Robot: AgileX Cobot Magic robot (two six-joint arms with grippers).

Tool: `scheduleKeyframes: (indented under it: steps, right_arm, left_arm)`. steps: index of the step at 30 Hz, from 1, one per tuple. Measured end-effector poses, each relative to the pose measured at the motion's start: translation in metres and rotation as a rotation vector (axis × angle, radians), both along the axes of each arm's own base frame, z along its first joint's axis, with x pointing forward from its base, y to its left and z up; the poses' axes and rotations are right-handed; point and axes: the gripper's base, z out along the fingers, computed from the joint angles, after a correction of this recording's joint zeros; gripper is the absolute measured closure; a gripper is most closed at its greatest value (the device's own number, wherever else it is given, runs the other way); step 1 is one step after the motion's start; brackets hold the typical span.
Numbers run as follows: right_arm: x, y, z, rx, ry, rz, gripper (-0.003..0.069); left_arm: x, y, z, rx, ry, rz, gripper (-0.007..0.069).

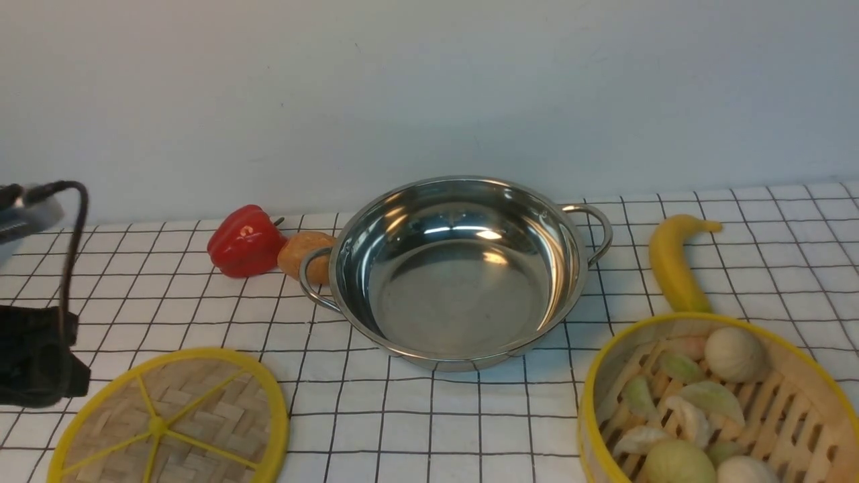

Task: Place the steamer in the pot on the white tablecloth, and put the lid on the steamer.
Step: 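Reach for and grasp the rim of the bamboo steamer holding the buns with the right gripper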

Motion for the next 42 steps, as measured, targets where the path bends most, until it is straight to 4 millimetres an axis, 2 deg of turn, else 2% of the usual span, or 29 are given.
scheduleKeyframes:
  steps: [5, 8, 11, 16, 18, 20, 23, 27, 34, 42]
  right_arm:
    - [0.016, 0.003, -0.016, -0.027, 0.076, -0.008, 0.0416]
    - [0.028, -0.001, -0.023, -0.027, 0.070, -0.035, 0.0416]
    - [0.037, -0.010, -0.021, -0.008, 0.004, -0.083, 0.0416]
    - [0.052, -0.034, 0.000, 0.007, -0.138, -0.177, 0.0416]
    - [0.060, -0.053, 0.018, 0.015, -0.213, -0.253, 0.0416]
    - [0.064, -0.066, 0.028, 0.020, -0.221, -0.308, 0.0416]
    - [0.063, -0.082, 0.028, 0.038, -0.145, -0.379, 0.0416]
    - [0.062, -0.079, 0.021, 0.107, -0.090, -0.371, 0.0416]
    - [0.058, -0.055, -0.003, 0.225, -0.011, -0.259, 0.0416]
    - [0.055, -0.053, -0.031, 0.239, -0.008, -0.270, 0.0416]
  left_arm:
    - [0.004, -0.025, -0.002, 0.059, 0.013, -0.144, 0.0382]
    - [0.005, -0.031, -0.002, 0.075, 0.017, -0.177, 0.0382]
    - [0.005, -0.032, -0.002, 0.078, 0.018, -0.181, 0.0382]
    - [0.005, -0.032, -0.002, 0.077, 0.017, -0.180, 0.0382]
    - [0.005, -0.032, -0.002, 0.076, 0.016, -0.177, 0.0382]
    - [0.006, -0.032, -0.002, 0.076, 0.011, -0.168, 0.0382]
    - [0.007, -0.031, -0.001, 0.077, -0.001, -0.157, 0.0382]
    - [0.007, -0.031, -0.001, 0.076, 0.000, -0.156, 0.0382]
    - [0.007, -0.032, -0.001, 0.073, 0.000, -0.151, 0.0382]
    - [0.007, -0.034, -0.001, 0.044, -0.007, -0.143, 0.0382]
